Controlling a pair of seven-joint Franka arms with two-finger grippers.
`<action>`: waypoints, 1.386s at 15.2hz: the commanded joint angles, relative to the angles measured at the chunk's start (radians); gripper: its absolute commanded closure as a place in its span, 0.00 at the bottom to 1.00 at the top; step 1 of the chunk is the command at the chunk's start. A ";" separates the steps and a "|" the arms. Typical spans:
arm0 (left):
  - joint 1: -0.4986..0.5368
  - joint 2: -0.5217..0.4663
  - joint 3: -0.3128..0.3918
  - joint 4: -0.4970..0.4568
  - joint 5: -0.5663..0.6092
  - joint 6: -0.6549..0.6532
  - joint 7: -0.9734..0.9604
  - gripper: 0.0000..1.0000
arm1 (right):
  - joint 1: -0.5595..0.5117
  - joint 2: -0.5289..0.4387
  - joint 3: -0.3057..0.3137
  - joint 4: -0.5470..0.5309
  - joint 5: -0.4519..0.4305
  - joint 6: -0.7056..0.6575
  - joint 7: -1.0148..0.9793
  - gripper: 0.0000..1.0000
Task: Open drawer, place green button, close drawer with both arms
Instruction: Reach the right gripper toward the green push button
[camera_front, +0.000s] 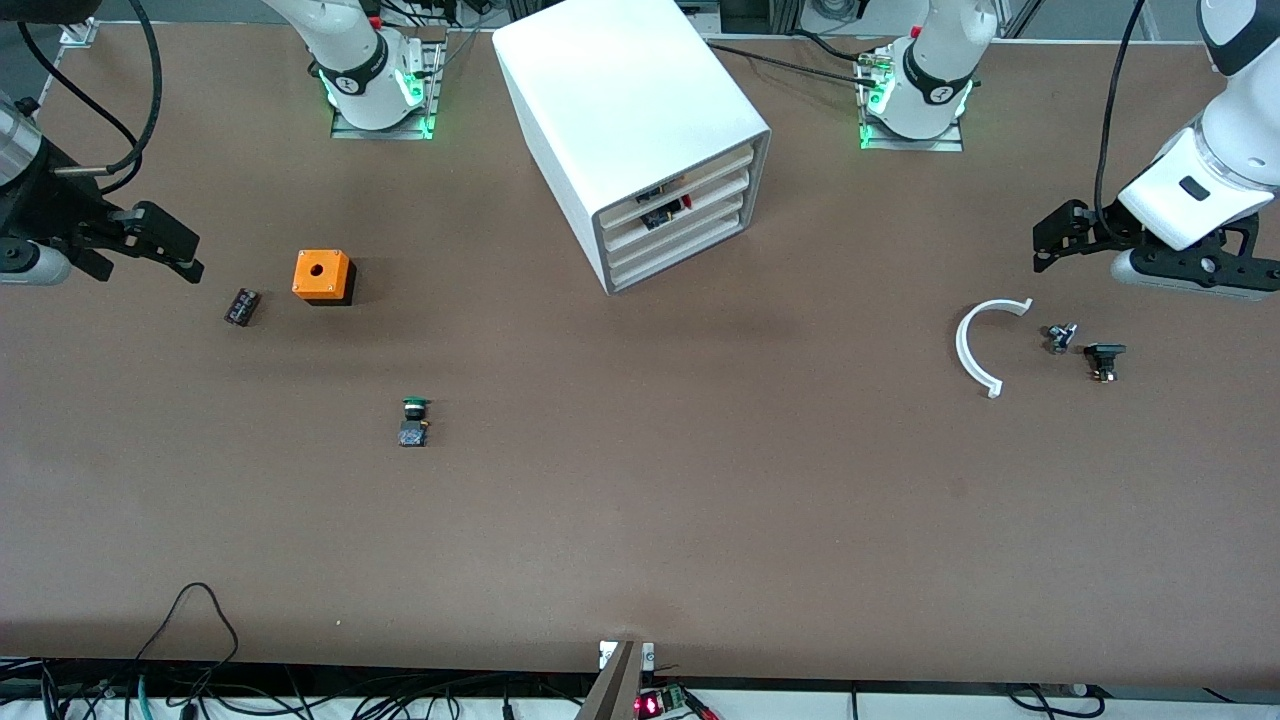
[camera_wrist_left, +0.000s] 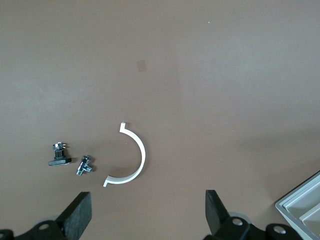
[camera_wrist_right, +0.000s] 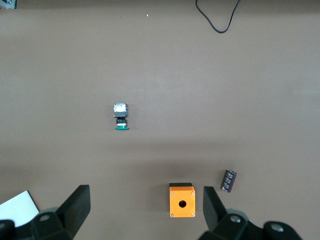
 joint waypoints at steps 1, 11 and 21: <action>-0.004 0.003 -0.002 0.019 0.021 -0.021 0.003 0.00 | -0.007 0.006 0.003 0.023 0.004 -0.022 -0.009 0.00; -0.004 0.003 -0.002 0.019 0.021 -0.023 -0.002 0.00 | 0.017 0.097 0.008 -0.009 0.001 0.032 0.006 0.00; -0.011 0.062 -0.141 0.017 -0.049 -0.113 0.001 0.00 | 0.098 0.323 0.009 -0.009 0.016 0.233 0.019 0.00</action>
